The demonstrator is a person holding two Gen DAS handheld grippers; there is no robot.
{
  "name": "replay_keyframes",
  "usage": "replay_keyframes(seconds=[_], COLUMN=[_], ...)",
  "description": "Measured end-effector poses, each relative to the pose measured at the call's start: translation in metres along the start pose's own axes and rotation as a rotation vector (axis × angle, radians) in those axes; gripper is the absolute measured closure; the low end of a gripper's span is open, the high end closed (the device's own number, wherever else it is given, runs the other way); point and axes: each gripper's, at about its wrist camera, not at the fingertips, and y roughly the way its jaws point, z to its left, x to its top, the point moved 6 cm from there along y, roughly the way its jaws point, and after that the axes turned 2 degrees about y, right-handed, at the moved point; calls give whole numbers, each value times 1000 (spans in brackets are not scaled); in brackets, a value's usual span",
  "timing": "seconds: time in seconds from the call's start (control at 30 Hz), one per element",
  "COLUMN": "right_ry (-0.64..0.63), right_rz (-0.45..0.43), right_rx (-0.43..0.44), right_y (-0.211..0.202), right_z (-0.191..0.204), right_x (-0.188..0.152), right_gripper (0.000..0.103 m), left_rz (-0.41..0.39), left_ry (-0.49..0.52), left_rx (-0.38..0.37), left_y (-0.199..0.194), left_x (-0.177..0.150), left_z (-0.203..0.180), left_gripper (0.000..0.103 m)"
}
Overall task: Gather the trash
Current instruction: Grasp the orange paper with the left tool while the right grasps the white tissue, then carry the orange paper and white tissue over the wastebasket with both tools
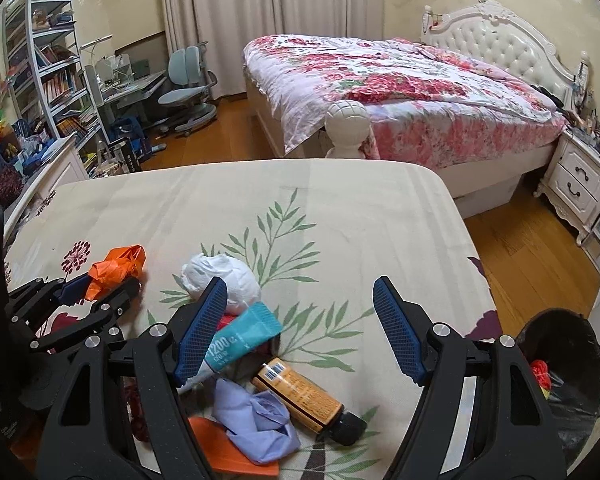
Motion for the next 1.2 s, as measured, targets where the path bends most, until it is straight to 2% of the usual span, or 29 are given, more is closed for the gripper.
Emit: replay_keyframes(seconds=[0.27, 0.47, 0.57, 0.6, 0.63, 0.8, 1.03, 1.2], right_ry=[-88, -122, -123, -119, -115, -117, -62, -37], right_rz=[60, 123, 161, 172, 178, 144, 51, 6], right_rx=[27, 25, 51, 65, 73, 63, 67, 44], right_y=[25, 39, 45, 46, 47, 37, 2, -25], right_z=[37, 51, 55, 56, 57, 60, 44, 25], right_x=[8, 5, 0, -1, -1, 3, 16, 13], right_gripper=[29, 32, 41, 52, 56, 62, 62, 62], left_rz=[-17, -14, -12, -11, -10, -20, -67, -102], left_ry=[-42, -65, -70, -73, -75, -82, -81, -71], left_rx=[46, 60, 63, 64, 64, 65, 56, 38], left_y=[-8, -8, -7, -7, -7, -12, -35, -56], left_x=[0, -2, -4, -4, -5, -5, 0, 2], left_z=[34, 47, 50, 51, 51, 50, 42, 28], left_gripper=[63, 63, 63, 63, 63, 63, 63, 63])
